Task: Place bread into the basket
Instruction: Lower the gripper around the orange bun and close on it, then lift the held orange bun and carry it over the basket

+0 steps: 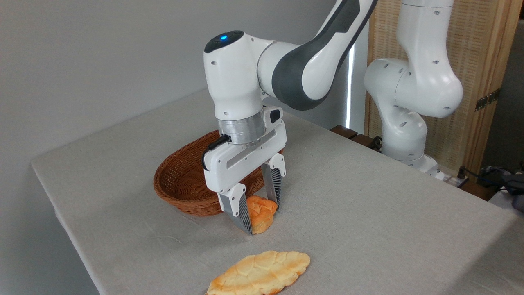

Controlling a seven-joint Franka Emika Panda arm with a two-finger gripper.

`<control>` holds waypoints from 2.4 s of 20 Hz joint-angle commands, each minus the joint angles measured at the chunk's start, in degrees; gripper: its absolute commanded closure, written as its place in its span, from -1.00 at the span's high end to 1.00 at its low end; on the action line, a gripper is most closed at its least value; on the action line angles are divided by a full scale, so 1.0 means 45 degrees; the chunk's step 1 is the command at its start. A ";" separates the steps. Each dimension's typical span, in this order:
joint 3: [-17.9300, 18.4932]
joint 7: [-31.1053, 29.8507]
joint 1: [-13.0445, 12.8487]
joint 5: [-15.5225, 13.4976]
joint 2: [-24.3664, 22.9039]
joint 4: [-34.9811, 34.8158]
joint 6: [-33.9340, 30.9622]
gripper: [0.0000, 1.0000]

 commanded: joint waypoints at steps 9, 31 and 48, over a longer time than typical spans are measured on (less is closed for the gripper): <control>0.0095 0.0098 -0.0068 0.0197 -0.0053 -0.0052 0.0224 0.23; 0.0954 0.0079 0.0108 -0.0934 -0.0541 0.0924 -0.0303 0.25; -0.1699 -0.4409 -0.0400 -0.2615 -0.0424 0.2448 -0.2374 0.38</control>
